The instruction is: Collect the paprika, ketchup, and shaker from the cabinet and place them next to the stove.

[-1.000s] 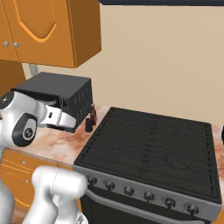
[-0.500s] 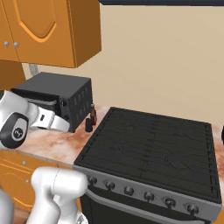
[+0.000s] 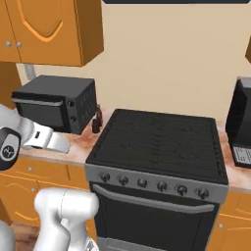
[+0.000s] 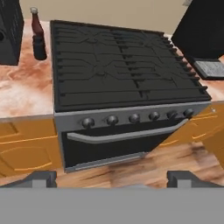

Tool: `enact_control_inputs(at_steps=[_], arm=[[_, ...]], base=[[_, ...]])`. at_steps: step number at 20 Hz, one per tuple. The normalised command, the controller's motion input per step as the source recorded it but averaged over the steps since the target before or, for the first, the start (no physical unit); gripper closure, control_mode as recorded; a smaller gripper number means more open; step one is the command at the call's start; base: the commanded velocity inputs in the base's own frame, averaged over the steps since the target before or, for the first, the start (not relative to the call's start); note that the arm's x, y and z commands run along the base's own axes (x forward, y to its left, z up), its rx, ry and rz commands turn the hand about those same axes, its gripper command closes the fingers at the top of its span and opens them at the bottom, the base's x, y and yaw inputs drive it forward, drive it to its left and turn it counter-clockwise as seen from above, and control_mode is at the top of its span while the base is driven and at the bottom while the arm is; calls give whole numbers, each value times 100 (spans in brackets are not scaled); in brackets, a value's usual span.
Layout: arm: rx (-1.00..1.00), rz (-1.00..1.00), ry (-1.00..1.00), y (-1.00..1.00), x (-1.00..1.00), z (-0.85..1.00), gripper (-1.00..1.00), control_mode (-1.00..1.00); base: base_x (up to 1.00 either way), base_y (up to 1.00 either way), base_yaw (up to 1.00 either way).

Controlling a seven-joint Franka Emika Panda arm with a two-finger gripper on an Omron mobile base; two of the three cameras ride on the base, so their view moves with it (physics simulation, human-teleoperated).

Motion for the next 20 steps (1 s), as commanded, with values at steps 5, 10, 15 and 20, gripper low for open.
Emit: enact_control_inputs(at_steps=[5, 10, 15, 20], arm=[[0, 0, 0, 0, 0, 0, -100, 100], [0, 0, 0, 0, 0, 0, -100, 100], [0, 0, 0, 0, 0, 0, -100, 100], [0, 0, 0, 0, 0, 0, -100, 100]], base=[[-12, -35, -44], [0, -29, -62], [0, -24, -67], [0, -43, -65]])
